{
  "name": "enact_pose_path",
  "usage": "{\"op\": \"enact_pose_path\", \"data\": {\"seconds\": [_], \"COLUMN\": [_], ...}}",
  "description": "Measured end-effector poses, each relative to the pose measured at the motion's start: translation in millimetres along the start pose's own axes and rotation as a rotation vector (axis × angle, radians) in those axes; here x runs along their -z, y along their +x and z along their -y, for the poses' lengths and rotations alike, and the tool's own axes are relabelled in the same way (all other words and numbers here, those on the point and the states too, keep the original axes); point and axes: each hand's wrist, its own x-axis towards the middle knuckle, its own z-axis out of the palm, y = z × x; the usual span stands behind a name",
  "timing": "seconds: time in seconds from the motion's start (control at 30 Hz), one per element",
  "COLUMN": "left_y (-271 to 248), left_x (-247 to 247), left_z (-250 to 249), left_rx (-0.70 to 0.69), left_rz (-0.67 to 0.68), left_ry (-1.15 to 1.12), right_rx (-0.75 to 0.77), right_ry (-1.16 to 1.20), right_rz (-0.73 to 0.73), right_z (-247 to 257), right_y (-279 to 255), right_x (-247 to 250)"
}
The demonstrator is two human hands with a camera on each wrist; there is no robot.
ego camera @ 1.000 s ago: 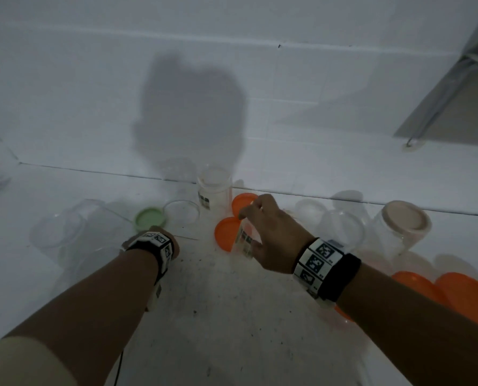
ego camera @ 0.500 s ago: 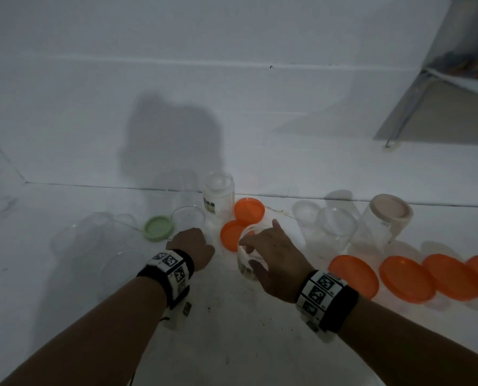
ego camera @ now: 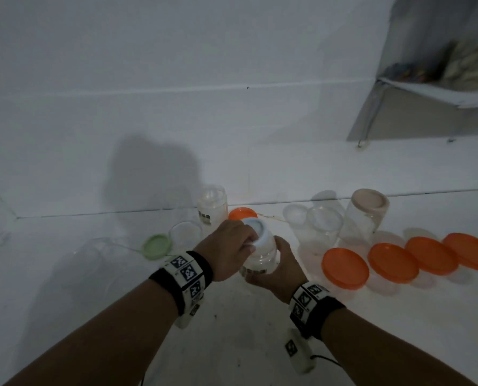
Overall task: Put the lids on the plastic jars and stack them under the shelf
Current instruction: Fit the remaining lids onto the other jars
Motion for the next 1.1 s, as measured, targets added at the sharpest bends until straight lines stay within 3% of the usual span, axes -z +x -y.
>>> {"op": "enact_pose_path", "data": {"seconds": [0.3,0.43,0.57,0.63,0.77,0.87,0.97,1.03,1.1], "left_y": [13,20,29,32,31,31,33,33,34], "left_x": [-8,-4,3,9,25,29,26,26,26], "left_z": [-13,-23,-22,-21,-20,-21,-25,-26,-19], "left_rx": [0.009,0.238,0.448,0.435,0.203,0.161,0.357,0.458,0.438], "left_rz": [0.191,0.13,0.232,0.315,0.524,0.445,0.201,0.264,0.376], "left_ry": [0.114,0.068,0.112,0.112,0.073,-0.118,0.13,0.302,0.196], "right_rx": [0.069,0.081,0.133,0.142,0.145,0.155,0.183,0.205,0.211], "right_ry": [-0.017,-0.016,-0.05,-0.062,-0.089,-0.071,-0.049,-0.077,-0.113], "right_rz": [-0.028,-0.024,-0.025,-0.008,0.016,-0.001,-0.016,-0.006,-0.009], "right_z": [-12,-10,-6,-5,-5,-2,4,6,4], "right_y": [2,-3,-5,-6,-10,-12,-11,-9,-8], "right_x": [-5,-3,-4,-4,1,5,8,8,9]}}
